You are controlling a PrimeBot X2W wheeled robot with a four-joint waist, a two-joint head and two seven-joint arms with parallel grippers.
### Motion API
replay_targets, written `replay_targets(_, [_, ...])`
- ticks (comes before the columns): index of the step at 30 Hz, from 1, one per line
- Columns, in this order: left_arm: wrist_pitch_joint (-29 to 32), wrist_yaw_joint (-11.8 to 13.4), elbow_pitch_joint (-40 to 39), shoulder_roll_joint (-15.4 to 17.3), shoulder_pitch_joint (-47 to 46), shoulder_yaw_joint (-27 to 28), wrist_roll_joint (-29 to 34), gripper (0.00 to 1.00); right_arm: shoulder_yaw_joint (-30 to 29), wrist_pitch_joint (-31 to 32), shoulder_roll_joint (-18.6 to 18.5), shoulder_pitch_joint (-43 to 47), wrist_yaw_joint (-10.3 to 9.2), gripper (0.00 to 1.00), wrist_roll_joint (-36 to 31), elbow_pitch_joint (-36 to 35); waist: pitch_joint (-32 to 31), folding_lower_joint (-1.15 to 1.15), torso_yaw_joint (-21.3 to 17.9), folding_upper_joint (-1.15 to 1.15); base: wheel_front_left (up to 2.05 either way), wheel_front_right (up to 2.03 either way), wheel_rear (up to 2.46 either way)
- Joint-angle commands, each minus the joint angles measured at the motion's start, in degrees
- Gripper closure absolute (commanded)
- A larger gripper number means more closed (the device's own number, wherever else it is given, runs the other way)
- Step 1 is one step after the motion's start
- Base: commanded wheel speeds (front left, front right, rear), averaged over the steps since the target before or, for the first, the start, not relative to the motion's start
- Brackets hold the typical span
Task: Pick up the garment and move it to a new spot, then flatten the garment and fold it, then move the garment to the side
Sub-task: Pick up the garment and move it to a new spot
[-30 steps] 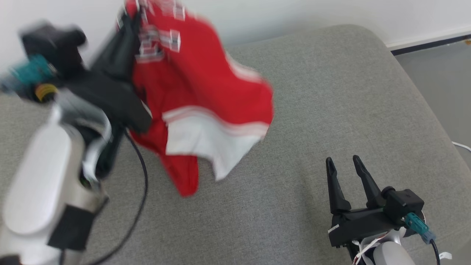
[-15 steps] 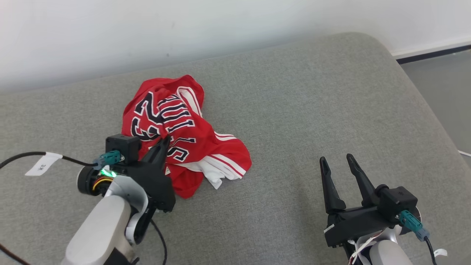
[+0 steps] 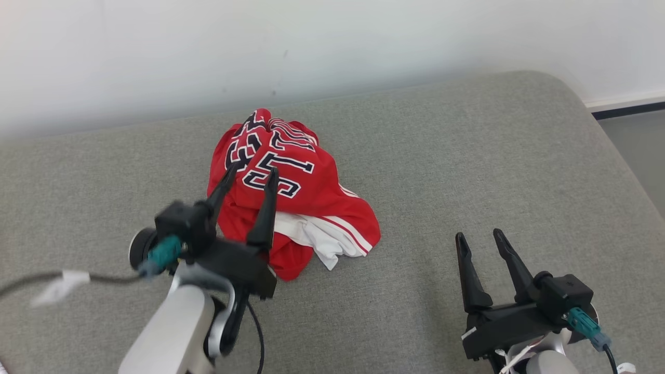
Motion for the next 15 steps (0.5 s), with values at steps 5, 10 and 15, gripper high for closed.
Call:
replay_targets(5, [-3.64,6.6,-6.4,2.58,7.54,2.1,5.16,0.0,-0.63,-0.25,-0.09,1.13,-0.12,0.0,-0.51,-0.5,-0.28,0.0,1.19,0.0,0.0,0.0,0.0])
replay_targets(10, [-4.24,10.6,-9.34,7.82,14.37,6.33,7.41,0.0,-1.36,-0.03,-0.07,1.66,-0.12,0.0,-1.16,-0.53,-1.38,0.0,2.14,0.0,0.0,0.0,0.0])
replay_targets(15, [-4.21,12.21,-13.71,12.66,21.6,10.6,7.04,0.0,-2.31,0.44,-0.05,2.65,-0.12,0.0,-1.82,-0.66,-3.3,0.0,3.22,0.0,0.0,0.0,0.0])
